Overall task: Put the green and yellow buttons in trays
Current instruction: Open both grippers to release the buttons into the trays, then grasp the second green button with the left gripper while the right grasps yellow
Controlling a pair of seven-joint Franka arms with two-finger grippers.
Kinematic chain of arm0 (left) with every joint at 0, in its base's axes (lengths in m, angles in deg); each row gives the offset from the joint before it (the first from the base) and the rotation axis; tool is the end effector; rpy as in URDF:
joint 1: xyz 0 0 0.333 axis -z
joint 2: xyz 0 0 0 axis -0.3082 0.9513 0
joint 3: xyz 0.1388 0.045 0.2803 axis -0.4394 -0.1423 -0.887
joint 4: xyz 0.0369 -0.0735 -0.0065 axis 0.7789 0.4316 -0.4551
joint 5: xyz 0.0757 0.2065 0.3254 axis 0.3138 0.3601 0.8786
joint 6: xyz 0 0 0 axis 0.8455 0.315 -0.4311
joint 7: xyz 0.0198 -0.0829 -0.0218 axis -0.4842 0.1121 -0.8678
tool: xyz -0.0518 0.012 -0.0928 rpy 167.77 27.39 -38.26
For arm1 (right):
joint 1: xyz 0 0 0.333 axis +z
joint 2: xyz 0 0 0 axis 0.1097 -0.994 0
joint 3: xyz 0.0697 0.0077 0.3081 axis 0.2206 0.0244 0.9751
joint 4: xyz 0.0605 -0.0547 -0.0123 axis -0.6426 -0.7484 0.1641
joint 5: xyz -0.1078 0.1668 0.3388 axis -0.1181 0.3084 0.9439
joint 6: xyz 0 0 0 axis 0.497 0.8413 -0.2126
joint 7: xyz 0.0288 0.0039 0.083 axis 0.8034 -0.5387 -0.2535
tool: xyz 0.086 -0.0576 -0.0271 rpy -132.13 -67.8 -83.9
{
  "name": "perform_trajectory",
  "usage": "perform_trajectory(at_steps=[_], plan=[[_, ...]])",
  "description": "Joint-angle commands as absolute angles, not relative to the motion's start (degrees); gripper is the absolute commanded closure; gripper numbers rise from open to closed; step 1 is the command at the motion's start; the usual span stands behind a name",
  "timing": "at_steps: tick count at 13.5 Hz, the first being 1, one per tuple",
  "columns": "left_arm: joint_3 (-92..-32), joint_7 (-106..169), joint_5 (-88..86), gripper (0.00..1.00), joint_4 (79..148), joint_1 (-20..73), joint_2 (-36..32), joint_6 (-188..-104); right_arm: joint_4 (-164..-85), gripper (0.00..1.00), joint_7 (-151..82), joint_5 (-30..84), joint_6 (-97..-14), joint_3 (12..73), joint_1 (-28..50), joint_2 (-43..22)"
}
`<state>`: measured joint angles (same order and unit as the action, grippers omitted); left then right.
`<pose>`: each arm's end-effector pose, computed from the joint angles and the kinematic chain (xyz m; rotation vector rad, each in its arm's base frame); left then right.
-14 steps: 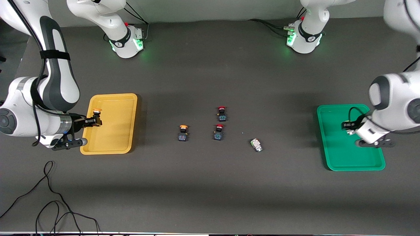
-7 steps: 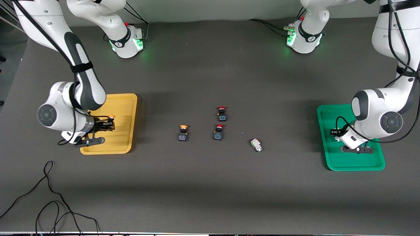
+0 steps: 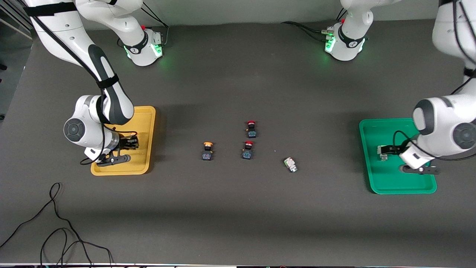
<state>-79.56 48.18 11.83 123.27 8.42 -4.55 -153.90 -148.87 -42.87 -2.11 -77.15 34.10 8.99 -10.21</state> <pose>0.6070 0.0982 0.2807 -3.1037 0.1030 0.1990 0.5522 0.0159 0.2043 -3.1126 -0.2531 0.2251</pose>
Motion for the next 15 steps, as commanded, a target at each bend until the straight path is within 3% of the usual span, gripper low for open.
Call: perform_trajectory(at_steps=[1, 2, 7, 11, 15], plan=[[-78.6, 48.82, 11.43, 0.01, 117.74, 9.33, -8.34, -144.76, -149.18, 0.15, -44.3, -1.24, -77.66, 33.87, 9.17, -9.85], [-78.25, 48.21, 10.47, 0.01, 117.28, 10.21, -8.78, -144.31, -149.09, 0.01, -44.22, -1.24, -77.57, 33.87, 9.17, -9.77], [-76.66, 37.69, 7.03, 0.02, 117.28, 19.15, -9.05, -145.27, -147.87, 0.0, -43.34, 2.87, -71.89, 33.96, 9.52, -5.91], [-76.66, 12.69, 6.77, 0.02, 117.54, 29.87, -7.74, -150.17, -141.02, 0.0, -37.65, 5.27, -59.92, 33.78, 11.88, -3.26], [-76.75, -16.59, 7.12, 0.02, 117.46, 39.99, -3.96, -156.68, -132.59, 0.0, -24.92, 5.36, -57.01, 33.96, 17.94, -5.53]])
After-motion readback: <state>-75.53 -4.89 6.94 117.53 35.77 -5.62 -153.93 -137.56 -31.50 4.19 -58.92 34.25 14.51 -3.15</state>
